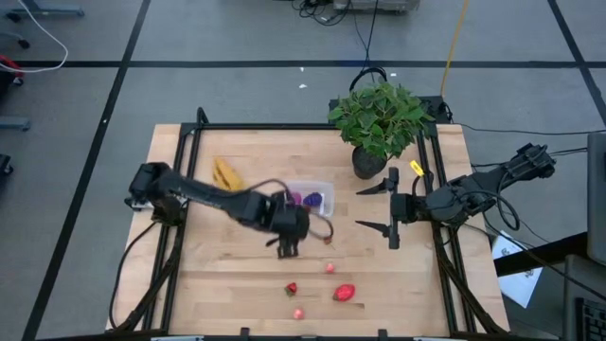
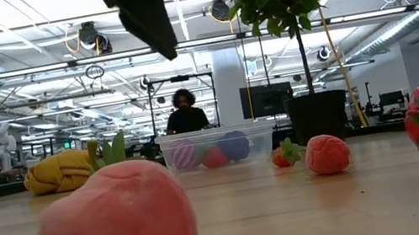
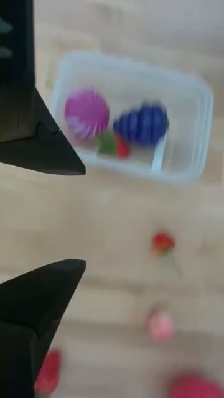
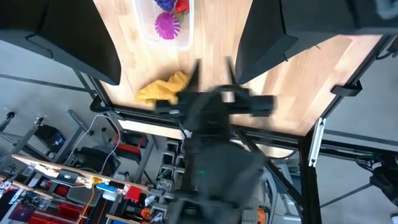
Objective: Pick and placing Produce into tupperware
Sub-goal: Put the top red strawberry into the transparent bin
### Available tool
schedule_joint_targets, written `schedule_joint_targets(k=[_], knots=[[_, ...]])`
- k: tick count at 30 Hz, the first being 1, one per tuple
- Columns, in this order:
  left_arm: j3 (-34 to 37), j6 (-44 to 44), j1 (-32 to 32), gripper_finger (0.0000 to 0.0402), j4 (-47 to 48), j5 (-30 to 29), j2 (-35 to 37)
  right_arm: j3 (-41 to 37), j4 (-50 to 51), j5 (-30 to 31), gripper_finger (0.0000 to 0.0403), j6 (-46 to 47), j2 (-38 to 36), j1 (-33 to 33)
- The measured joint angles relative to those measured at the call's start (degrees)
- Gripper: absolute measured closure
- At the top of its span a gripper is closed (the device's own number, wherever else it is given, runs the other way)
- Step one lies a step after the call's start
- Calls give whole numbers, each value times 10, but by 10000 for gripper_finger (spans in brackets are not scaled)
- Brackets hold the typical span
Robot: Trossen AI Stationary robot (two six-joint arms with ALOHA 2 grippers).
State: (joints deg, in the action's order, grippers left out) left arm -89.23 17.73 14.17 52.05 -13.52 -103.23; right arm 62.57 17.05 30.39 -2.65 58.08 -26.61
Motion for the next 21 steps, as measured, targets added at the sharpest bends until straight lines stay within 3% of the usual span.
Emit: schedule_joint_targets(k=[8,21], knots=[[3,47,72,165,-26,1,-27,0,0,0,94,14,0,0],[18,94,86,165,-96,-11,-77,0,-6,-1,94,25,0,0]])
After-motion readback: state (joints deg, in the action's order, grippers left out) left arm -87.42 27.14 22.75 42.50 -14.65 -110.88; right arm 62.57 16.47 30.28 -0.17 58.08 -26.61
